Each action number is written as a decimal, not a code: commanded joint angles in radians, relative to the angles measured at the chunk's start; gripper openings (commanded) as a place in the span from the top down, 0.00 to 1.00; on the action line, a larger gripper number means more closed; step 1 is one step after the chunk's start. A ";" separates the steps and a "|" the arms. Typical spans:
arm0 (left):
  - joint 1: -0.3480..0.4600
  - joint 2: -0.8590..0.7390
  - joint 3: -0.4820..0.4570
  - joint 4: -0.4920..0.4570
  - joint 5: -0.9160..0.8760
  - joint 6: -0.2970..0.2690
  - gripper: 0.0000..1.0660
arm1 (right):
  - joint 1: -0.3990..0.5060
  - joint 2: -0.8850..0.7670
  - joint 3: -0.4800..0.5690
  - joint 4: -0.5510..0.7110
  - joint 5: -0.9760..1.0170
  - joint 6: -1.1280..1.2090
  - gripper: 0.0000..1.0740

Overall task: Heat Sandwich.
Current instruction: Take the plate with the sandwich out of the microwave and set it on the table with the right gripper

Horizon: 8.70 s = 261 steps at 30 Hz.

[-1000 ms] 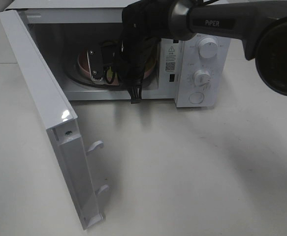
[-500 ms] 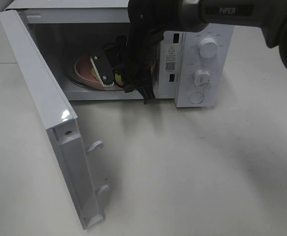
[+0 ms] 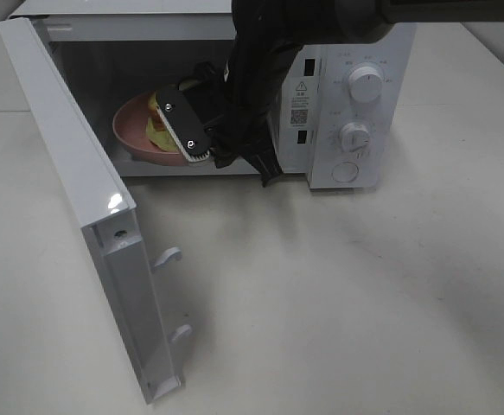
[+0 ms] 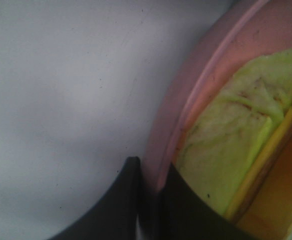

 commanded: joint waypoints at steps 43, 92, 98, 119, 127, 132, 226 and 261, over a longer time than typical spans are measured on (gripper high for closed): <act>0.003 -0.028 0.005 0.000 -0.011 0.001 0.08 | 0.037 -0.681 0.811 0.045 -0.166 -0.087 1.00; 0.003 -0.028 0.005 0.000 -0.011 0.001 0.08 | 0.037 -1.464 1.261 -0.100 0.076 0.198 1.00; 0.003 -0.028 0.005 0.000 -0.011 0.001 0.08 | 0.037 -1.493 1.262 -0.186 0.095 0.349 1.00; 0.003 -0.028 0.005 0.000 -0.011 0.001 0.08 | 0.037 -1.495 1.261 -0.439 0.237 0.941 1.00; 0.003 -0.028 0.005 0.000 -0.011 0.001 0.08 | 0.037 -1.495 1.261 -0.515 0.303 1.138 1.00; 0.003 -0.028 0.005 0.000 -0.011 0.001 0.08 | 0.037 -1.495 1.261 -0.544 0.352 1.244 1.00; 0.003 -0.028 0.005 0.000 -0.011 0.001 0.08 | -0.222 -0.723 0.987 -0.752 0.197 2.084 1.00; 0.003 -0.028 0.005 0.000 -0.011 0.001 0.08 | -0.234 -0.449 1.064 -0.861 0.035 2.294 0.98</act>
